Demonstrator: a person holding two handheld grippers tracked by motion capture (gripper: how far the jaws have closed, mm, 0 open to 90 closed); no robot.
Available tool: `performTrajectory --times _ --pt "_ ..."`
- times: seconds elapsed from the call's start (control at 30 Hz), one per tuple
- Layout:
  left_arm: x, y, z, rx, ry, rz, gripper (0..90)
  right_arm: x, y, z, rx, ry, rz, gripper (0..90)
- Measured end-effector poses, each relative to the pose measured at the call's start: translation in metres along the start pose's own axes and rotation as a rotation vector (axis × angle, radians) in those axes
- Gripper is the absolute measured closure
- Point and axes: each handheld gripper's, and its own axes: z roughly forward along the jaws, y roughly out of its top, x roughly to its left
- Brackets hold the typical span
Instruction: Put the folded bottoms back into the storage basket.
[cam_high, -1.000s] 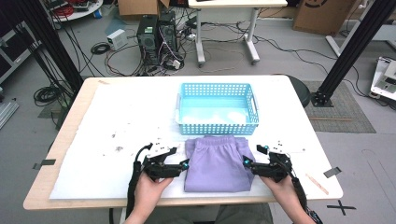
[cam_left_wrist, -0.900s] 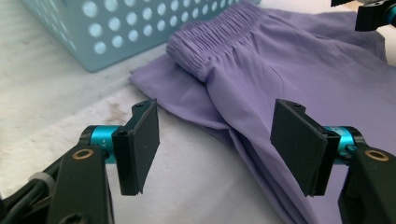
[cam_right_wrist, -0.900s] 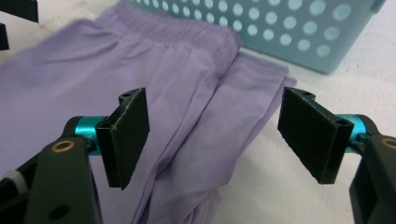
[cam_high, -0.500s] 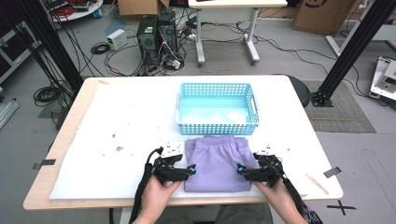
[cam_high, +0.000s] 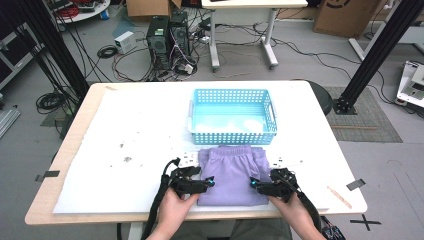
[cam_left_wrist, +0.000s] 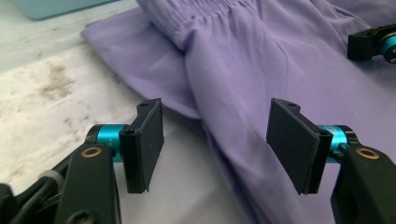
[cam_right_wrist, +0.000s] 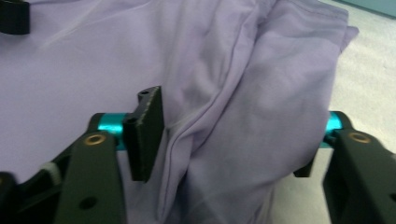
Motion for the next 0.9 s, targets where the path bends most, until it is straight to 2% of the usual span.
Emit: performTrajectory --times 0.13,0.33,0.47,0.63,0.7,0.8,0.9 --pt "-0.004 0.001 0.003 -0.004 0.015 0.009 38.0 0.001 -0.001 0.000 -0.006 0.010 -0.012 50.5" --pt "-0.005 0.003 0.004 -0.001 0.044 0.011 52.1 0.002 0.000 0.001 -0.009 0.020 -0.028 59.1" --pt "-0.008 0.004 0.006 -0.002 0.060 0.018 57.0 0.004 0.000 0.001 -0.010 0.030 -0.029 66.8" --pt "-0.009 0.005 0.008 -0.002 0.041 0.020 65.8 0.005 0.002 0.002 -0.010 0.051 -0.037 74.2" --pt "-0.009 0.006 0.010 -0.002 -0.003 0.014 76.7 0.004 0.002 0.003 -0.010 0.059 -0.039 76.3" --pt "-0.010 0.007 0.012 0.003 -0.008 0.045 79.8 0.004 0.002 0.003 -0.010 0.069 -0.034 79.5" --pt "-0.007 0.008 0.012 -0.001 -0.028 0.039 81.4 0.004 0.002 0.002 -0.017 0.068 -0.047 83.3"
